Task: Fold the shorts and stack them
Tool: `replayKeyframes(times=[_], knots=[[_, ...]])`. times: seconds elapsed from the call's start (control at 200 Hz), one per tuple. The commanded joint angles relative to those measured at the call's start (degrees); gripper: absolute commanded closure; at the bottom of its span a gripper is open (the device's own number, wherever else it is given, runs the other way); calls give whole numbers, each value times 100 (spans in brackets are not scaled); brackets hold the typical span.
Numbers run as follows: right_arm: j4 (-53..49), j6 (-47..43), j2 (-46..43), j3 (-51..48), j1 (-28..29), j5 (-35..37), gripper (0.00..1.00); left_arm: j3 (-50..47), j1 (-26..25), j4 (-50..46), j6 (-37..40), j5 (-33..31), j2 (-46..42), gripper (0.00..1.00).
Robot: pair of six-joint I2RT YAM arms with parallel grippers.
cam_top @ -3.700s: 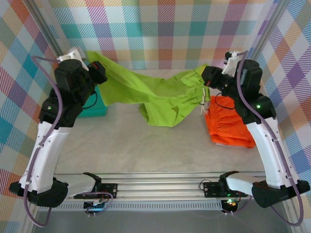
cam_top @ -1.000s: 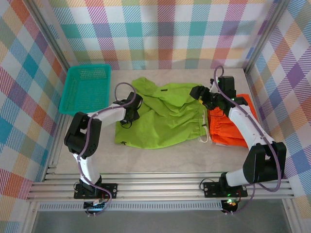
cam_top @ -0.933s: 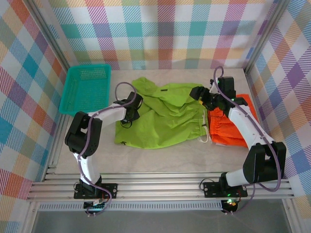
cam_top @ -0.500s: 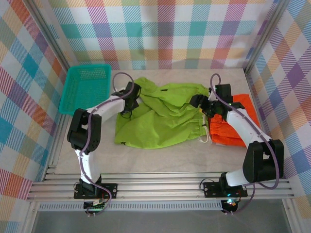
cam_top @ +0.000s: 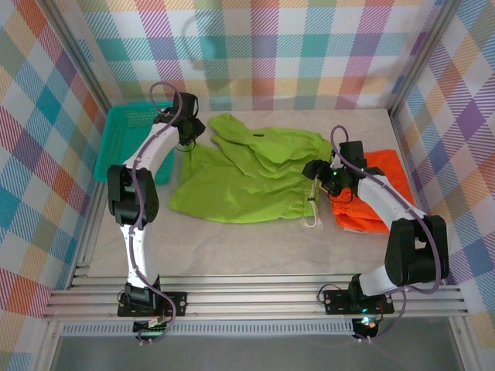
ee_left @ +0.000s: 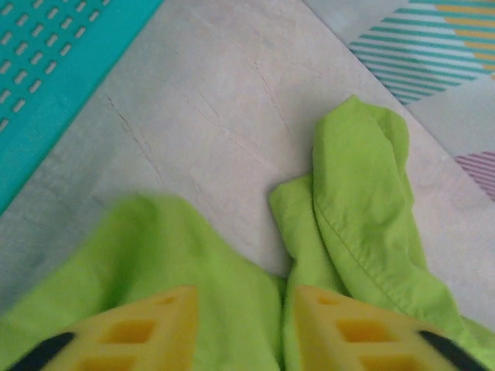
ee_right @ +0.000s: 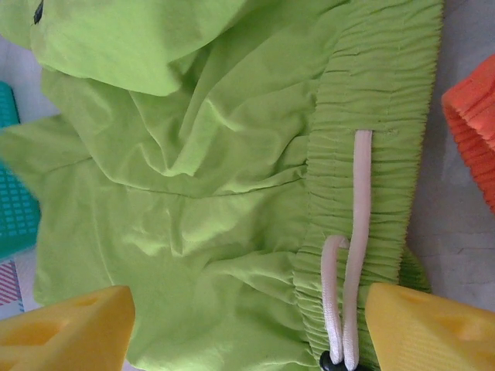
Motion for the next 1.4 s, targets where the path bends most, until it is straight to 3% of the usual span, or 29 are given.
replayKeyframes(times=[0.0, 0.17, 0.355, 0.57, 0.79, 1.16, 1.29, 1.395], knots=[[155, -17, -203, -82, 19, -135, 21, 76, -33, -209, 139, 553, -528, 50], [49, 114, -512, -183, 22, -286, 21, -2031, -93, 2, -108, 592, -2267, 35], [-469, 565, -1053, -713, 23, 263, 23, -4894, -97, 551, -740, 509, -4350, 18], [-404, 1113, -1448, -1476, 143, 445, 27, -6754, -141, 637, -1252, 380, -5666, 9], [-365, 1018, -1146, -1621, 374, 790, 28, -7291, -141, 1035, -1241, 296, -5457, 21], [201, 995, -407, -1504, 580, 779, 28, -7043, -133, 2281, -944, 223, -4257, 36], [280, 994, -42, -1378, 673, 774, 34, -6897, -132, 2514, -907, 325, -3777, 46], [351, 1004, 184, -1300, 719, 740, 49, -6776, -132, 2673, -882, 379, -3454, 63]])
